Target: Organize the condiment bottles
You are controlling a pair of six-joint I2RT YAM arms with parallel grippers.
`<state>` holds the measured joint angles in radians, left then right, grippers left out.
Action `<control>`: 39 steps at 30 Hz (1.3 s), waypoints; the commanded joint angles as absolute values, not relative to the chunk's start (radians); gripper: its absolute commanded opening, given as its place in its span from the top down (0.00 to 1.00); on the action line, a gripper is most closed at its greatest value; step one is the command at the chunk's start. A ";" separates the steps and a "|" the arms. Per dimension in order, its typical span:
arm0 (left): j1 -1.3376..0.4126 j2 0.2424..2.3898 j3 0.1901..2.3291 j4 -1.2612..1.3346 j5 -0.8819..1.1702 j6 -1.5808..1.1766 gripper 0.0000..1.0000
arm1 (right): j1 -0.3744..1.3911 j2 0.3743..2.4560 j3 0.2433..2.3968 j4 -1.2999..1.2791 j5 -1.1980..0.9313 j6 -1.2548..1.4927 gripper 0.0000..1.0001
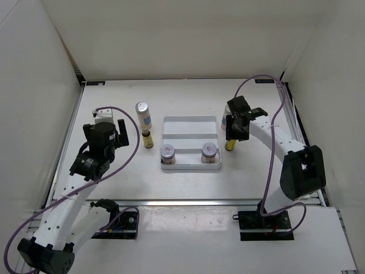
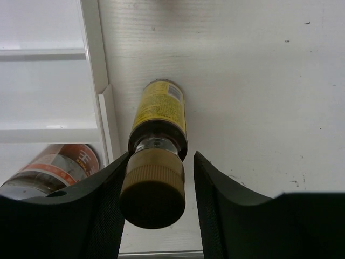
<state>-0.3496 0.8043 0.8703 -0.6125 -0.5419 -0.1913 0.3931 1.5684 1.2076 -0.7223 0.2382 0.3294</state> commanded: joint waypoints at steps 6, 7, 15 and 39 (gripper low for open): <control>-0.347 0.818 0.884 -0.598 -0.560 -0.187 0.00 | 0.379 1.609 1.233 -0.687 0.276 0.302 0.42; -0.347 0.818 0.884 -0.598 -0.560 -0.187 0.00 | 0.379 1.609 1.233 -0.687 0.276 0.302 0.38; -0.347 0.827 0.884 -0.598 -0.560 -0.187 0.00 | 0.370 1.618 1.252 -0.678 0.276 0.293 0.42; -0.347 0.847 0.884 -0.598 -0.541 -0.187 0.00 | 0.469 1.471 1.367 -0.773 0.242 0.298 1.00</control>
